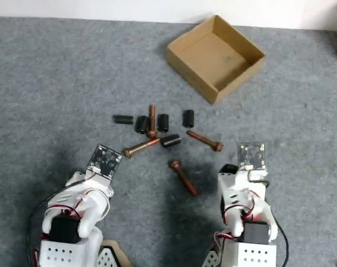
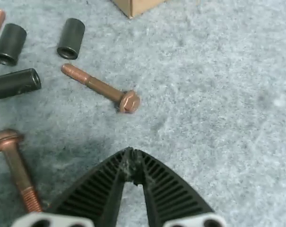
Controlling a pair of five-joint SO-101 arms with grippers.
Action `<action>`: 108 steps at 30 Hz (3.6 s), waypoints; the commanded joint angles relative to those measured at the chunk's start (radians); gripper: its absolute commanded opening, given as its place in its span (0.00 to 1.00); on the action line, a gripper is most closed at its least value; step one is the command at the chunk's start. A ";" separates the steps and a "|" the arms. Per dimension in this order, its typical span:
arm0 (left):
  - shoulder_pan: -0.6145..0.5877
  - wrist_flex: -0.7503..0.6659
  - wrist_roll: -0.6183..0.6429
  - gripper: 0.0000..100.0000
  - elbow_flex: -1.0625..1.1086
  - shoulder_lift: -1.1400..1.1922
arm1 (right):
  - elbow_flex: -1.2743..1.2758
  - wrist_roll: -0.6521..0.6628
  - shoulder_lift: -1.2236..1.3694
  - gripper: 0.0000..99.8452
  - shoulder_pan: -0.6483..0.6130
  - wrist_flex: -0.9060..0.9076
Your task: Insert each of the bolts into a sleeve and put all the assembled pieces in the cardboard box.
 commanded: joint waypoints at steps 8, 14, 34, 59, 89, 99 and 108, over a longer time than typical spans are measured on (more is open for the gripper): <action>-0.024 0.005 0.006 0.01 -0.090 -0.007 | -0.038 0.003 -0.010 0.08 0.010 0.113; -0.091 -0.002 0.006 0.01 -0.094 0.030 | -0.082 -0.037 -0.010 0.08 -0.045 0.116; -0.180 -0.031 0.278 0.01 -0.662 0.908 | -0.237 -0.091 0.087 0.08 -0.185 0.048; -0.263 -0.072 1.405 0.01 -0.472 0.611 | -0.079 -0.087 0.160 0.08 -0.225 -0.122; -0.305 -0.215 1.467 0.01 -0.249 0.501 | 0.004 -0.005 0.160 0.08 -0.225 -0.196; -0.283 -0.511 1.468 0.14 -0.101 0.495 | 0.160 -0.006 0.160 0.09 -0.263 -0.329; -0.154 -0.318 1.554 0.26 -0.188 0.496 | 0.160 -0.006 0.160 0.09 -0.260 -0.325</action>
